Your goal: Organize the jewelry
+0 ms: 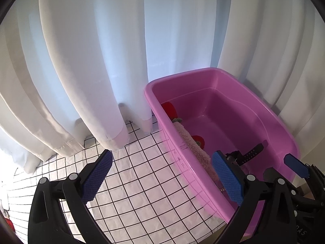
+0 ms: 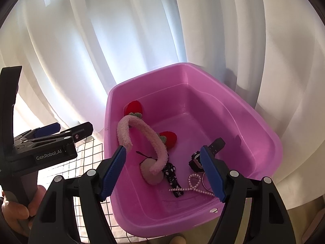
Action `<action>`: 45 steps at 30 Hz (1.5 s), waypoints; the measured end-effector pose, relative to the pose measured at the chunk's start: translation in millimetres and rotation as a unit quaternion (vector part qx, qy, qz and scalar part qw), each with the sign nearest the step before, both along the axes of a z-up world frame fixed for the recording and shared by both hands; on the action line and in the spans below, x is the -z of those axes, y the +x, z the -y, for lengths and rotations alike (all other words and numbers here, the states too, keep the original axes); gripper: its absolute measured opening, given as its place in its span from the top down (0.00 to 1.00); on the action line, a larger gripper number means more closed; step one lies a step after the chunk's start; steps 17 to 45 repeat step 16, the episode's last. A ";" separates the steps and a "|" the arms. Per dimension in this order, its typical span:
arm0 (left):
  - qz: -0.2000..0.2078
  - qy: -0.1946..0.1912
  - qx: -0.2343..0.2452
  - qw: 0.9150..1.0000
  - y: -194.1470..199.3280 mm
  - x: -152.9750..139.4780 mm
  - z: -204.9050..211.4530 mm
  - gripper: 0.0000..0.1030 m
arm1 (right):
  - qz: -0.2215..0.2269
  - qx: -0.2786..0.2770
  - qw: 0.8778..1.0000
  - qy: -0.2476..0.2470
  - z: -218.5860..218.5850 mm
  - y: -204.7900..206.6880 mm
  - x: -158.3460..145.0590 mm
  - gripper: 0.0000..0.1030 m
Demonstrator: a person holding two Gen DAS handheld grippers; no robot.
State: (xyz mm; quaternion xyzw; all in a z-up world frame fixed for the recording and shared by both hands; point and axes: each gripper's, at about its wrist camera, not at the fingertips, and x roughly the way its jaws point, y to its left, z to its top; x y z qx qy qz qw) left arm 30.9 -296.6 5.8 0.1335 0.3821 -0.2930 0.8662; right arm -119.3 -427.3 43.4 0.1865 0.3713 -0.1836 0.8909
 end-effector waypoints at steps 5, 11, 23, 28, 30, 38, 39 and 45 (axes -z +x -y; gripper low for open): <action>0.000 -0.005 0.003 1.000 -1.0 -2.3 -2.1 0.06 | 0.001 0.000 1.000 0.000 -1.3 -1.0 -0.3 0.30; -0.014 -0.003 -0.003 1.000 1.9 -1.5 -1.5 0.06 | 0.001 -0.003 1.000 -0.001 0.0 -0.5 -0.5 0.30; -0.018 -0.001 -0.011 1.000 3.6 0.4 -1.5 0.06 | 0.001 -0.002 1.000 0.001 0.2 -0.6 -0.4 0.30; -0.018 -0.001 -0.011 1.000 3.6 0.4 -1.5 0.06 | 0.001 -0.002 1.000 0.001 0.2 -0.6 -0.4 0.30; -0.018 -0.001 -0.011 1.000 3.6 0.4 -1.5 0.06 | 0.001 -0.002 1.000 0.001 0.2 -0.6 -0.4 0.30; -0.018 -0.001 -0.011 1.000 3.6 0.4 -1.5 0.06 | 0.001 -0.002 1.000 0.001 0.2 -0.6 -0.4 0.30; -0.018 -0.001 -0.011 1.000 3.6 0.4 -1.5 0.06 | 0.001 -0.002 1.000 0.001 0.2 -0.6 -0.4 0.30; -0.018 -0.001 -0.011 1.000 3.6 0.4 -1.5 0.06 | 0.001 -0.002 1.000 0.001 0.2 -0.6 -0.4 0.30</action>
